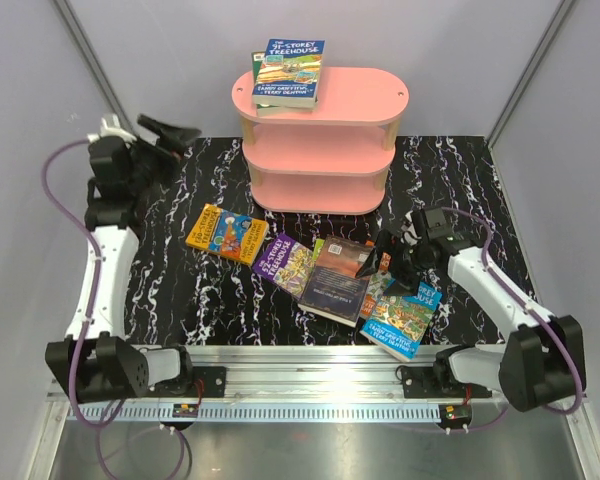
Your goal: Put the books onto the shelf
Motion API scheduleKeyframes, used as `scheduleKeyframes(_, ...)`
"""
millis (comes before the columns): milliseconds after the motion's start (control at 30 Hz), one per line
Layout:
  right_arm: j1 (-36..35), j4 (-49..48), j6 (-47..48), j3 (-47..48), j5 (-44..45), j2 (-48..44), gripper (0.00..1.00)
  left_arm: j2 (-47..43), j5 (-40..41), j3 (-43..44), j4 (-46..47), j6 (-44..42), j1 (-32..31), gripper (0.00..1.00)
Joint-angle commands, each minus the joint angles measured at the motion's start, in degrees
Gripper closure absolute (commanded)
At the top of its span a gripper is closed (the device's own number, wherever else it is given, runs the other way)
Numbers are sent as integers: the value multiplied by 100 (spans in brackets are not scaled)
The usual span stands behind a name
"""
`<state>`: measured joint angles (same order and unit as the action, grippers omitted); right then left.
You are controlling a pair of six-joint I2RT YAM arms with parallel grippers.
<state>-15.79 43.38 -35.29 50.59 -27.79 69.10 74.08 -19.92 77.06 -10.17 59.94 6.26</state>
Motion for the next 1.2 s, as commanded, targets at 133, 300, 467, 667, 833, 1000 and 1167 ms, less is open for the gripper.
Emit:
scheduleKeyframes(133, -3, -1321, -250, -681, -385, 595, 0, -1299, -47, -1816, -1021, -1204, -458, 1)
scheduleKeyframes(300, -3, -2200, -329, -1068, -745, 1070, 0, -1730, -353, -2203, -1285, -1519, -837, 1)
scheduleKeyframes(467, -12, -2851, -382, -1253, -982, 1623, 5, -1652, -740, -2659, -1374, -1766, -1504, 1)
scheduleKeyframes(667, -12, -2844, -374, -1429, -948, 1344, 65, -1195, -688, -2977, -1207, -1758, -2454, 1)
scheduleKeyframes(833, -12, -1888, -154, -1455, -772, 440, 87, -1089, -688, -3109, -1154, -1775, -2682, 1)
scheduleKeyframes(1000, -12, -1043, -92, -1272, -640, -519, 93, -1054, -960, -3399, -794, -1811, -2920, 1)
scheduleKeyframes(1167, -12, -584, -241, -920, -709, -1039, 100, -887, -1872, -3759, 681, -1548, -3438, 2)
